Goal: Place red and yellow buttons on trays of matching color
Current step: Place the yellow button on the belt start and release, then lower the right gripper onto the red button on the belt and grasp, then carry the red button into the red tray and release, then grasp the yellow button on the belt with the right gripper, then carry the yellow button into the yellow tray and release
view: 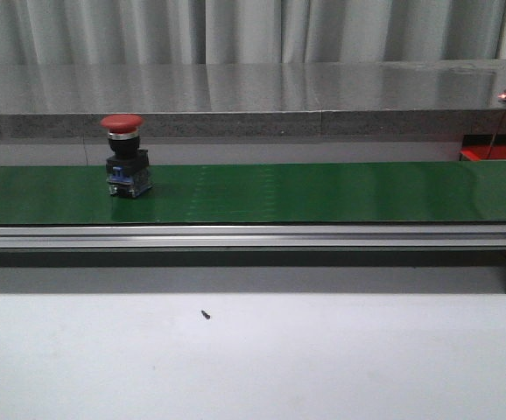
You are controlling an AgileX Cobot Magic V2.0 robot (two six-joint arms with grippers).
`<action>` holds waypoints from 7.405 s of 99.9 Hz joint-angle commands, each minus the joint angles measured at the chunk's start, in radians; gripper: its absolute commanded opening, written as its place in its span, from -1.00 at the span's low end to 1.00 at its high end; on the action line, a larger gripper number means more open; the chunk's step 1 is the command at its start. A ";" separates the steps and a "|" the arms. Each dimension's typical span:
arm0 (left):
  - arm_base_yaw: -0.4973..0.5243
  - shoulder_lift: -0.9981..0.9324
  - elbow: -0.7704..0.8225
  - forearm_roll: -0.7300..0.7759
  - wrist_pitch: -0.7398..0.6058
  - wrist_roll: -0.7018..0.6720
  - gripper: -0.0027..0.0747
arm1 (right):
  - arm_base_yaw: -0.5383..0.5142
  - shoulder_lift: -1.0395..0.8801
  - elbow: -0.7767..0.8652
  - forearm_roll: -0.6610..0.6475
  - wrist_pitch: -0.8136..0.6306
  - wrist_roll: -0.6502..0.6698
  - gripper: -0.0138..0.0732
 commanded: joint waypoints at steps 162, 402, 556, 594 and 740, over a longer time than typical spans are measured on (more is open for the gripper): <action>-0.007 -0.249 0.114 -0.015 -0.125 0.003 -0.98 | 0.574 1.088 -1.110 0.035 0.201 -0.303 0.76; -0.007 -0.249 0.114 -0.015 -0.134 0.003 -0.98 | -0.286 1.071 -0.853 0.141 0.045 -0.223 0.38; -0.007 -0.249 0.114 -0.015 -0.153 0.003 -0.98 | 0.365 0.901 -0.850 0.142 0.334 -0.552 0.79; -0.007 -0.249 0.114 -0.015 -0.155 0.003 -0.98 | 0.385 0.970 -0.852 0.180 0.190 -0.559 0.79; -0.007 -0.249 0.114 -0.015 -0.129 0.003 -0.98 | 0.130 0.399 -0.373 0.185 0.053 -0.298 -0.20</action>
